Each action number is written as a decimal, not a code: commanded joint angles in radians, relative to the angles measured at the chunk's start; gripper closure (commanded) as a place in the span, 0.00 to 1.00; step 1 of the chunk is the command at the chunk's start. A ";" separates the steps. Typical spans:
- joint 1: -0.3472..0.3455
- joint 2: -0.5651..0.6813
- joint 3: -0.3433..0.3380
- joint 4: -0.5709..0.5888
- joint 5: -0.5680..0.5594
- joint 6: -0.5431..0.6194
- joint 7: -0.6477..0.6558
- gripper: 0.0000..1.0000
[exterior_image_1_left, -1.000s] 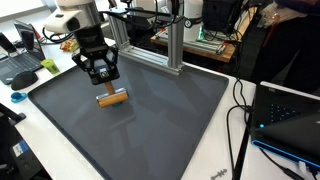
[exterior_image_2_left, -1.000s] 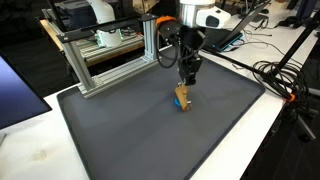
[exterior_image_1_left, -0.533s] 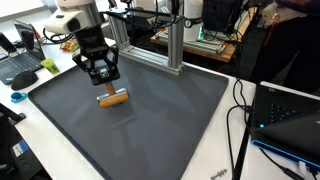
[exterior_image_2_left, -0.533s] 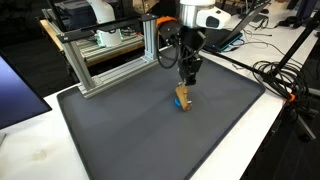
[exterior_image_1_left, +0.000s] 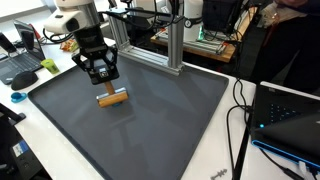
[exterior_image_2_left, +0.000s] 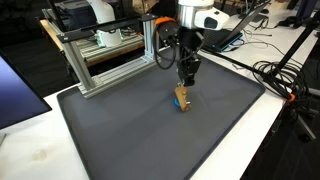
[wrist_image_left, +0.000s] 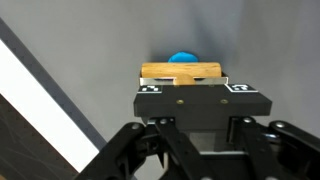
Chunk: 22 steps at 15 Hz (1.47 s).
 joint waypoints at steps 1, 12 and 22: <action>-0.011 0.029 -0.003 0.009 -0.009 -0.024 -0.030 0.78; -0.002 0.037 -0.020 0.006 -0.042 -0.035 -0.035 0.78; 0.001 0.042 -0.027 0.006 -0.065 -0.047 -0.036 0.78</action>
